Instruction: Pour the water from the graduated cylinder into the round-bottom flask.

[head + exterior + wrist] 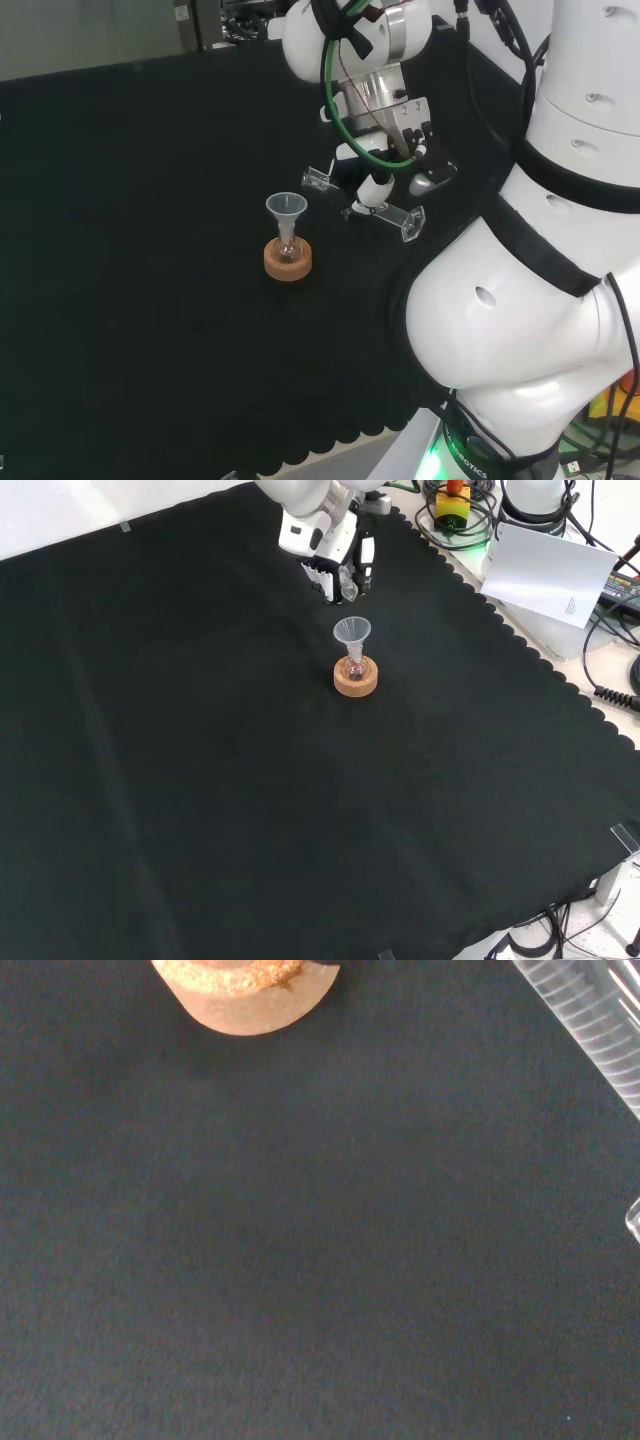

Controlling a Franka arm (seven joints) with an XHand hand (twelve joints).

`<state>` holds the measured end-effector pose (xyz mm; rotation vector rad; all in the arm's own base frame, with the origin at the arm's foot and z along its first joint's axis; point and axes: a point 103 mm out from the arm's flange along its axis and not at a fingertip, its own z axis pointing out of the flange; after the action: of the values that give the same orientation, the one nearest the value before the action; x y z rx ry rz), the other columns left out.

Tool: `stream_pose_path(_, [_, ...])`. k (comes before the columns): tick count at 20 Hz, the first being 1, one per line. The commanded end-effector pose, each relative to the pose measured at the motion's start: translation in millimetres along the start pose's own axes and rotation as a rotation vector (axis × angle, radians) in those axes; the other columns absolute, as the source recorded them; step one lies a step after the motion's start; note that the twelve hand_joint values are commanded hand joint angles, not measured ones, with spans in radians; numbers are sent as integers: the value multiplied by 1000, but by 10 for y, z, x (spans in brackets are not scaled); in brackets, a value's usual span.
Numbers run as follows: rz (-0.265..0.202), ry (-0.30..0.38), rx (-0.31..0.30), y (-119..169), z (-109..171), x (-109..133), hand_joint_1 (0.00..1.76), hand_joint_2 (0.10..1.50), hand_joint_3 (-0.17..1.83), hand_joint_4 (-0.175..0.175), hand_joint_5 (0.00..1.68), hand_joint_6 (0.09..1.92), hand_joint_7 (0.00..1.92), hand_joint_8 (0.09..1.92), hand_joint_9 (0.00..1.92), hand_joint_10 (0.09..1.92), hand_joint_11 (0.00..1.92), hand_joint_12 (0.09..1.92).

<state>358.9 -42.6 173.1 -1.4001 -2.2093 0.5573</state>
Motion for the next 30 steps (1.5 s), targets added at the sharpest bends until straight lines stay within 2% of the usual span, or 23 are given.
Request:
stream_pose_path(1, [5, -42, 65, 45, -14, 82, 1115, 1145, -17, -106, 957, 1068, 1207, 388, 1424, 87, 1328, 730])
stream_pose_path(13, [31, -112, 133, 96, -94, 136, 1115, 1146, -17, -106, 956, 1069, 1212, 382, 1427, 87, 1332, 726])
stream_pose_path(30, [62, -122, 182, 76, -166, 76, 1111, 1149, -18, -100, 951, 1077, 1213, 369, 1428, 87, 1334, 718])
